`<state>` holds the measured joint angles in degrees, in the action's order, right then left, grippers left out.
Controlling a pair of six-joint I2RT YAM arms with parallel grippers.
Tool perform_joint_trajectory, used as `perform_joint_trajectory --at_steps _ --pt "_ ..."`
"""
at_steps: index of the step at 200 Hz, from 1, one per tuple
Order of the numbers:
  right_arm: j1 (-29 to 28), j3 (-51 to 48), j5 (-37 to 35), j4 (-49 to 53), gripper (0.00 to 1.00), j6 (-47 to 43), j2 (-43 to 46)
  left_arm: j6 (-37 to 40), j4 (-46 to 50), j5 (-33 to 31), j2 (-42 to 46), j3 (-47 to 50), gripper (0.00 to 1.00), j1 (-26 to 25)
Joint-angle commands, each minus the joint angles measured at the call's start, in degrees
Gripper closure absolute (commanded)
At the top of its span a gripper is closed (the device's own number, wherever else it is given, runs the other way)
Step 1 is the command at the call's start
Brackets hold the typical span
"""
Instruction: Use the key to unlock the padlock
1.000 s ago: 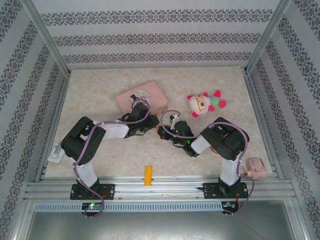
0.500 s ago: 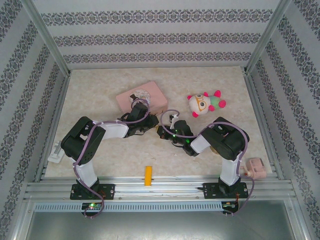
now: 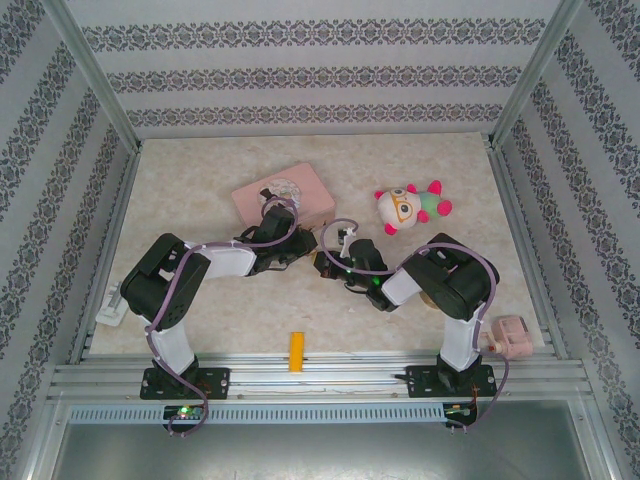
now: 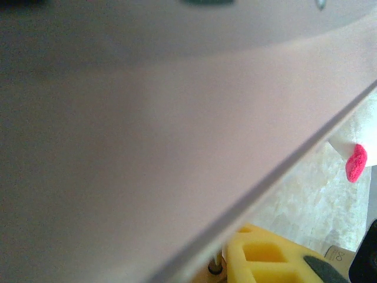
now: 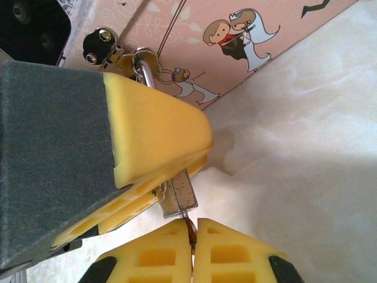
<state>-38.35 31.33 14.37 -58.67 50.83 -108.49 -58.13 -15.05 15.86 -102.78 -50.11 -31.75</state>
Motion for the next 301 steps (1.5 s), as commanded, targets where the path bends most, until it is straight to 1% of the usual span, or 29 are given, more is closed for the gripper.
perform_joint_trajectory --at_steps 1,76,118,156,172,200,251,269,296,301 --pt "1.4 3.2 -3.2 -2.1 1.0 -1.3 -1.3 -2.9 -0.9 9.4 2.7 1.3 0.83 -0.9" --pt "1.6 4.4 -3.7 -6.3 1.0 -0.4 -3.0 -3.2 -2.2 10.3 2.0 1.3 0.83 -0.9" --pt "1.7 3.7 -2.7 -12.7 1.0 0.0 -3.8 -3.4 -2.7 11.0 1.9 1.4 0.84 -0.9" --pt "2.0 2.7 0.6 -18.6 1.0 -0.2 -4.8 -3.5 -3.1 11.2 1.9 1.5 0.84 -1.0" --pt "1.8 1.7 0.2 -20.4 1.0 -0.4 -4.7 -3.6 -3.3 11.5 1.9 1.6 0.84 -1.0" --pt "1.9 1.4 -1.8 -19.3 1.0 -0.5 -3.9 -3.8 -3.9 11.8 1.8 1.7 0.84 -1.0" --pt "2.1 5.3 -1.5 -17.7 1.0 1.2 -6.0 -3.8 -4.0 13.2 1.1 1.0 0.85 -1.6" --pt "2.1 6.3 -2.9 -14.0 1.0 2.0 -6.0 -3.8 -4.0 13.6 0.9 0.9 0.85 -1.9" --pt "2.1 4.7 -5.2 -11.9 1.0 2.1 -4.8 -3.9 -3.9 13.4 1.2 1.1 0.85 -1.9" --pt "2.2 4.2 -5.4 -11.8 0.98 2.0 -4.4 -3.9 -3.8 13.2 1.2 1.2 0.85 -1.9"
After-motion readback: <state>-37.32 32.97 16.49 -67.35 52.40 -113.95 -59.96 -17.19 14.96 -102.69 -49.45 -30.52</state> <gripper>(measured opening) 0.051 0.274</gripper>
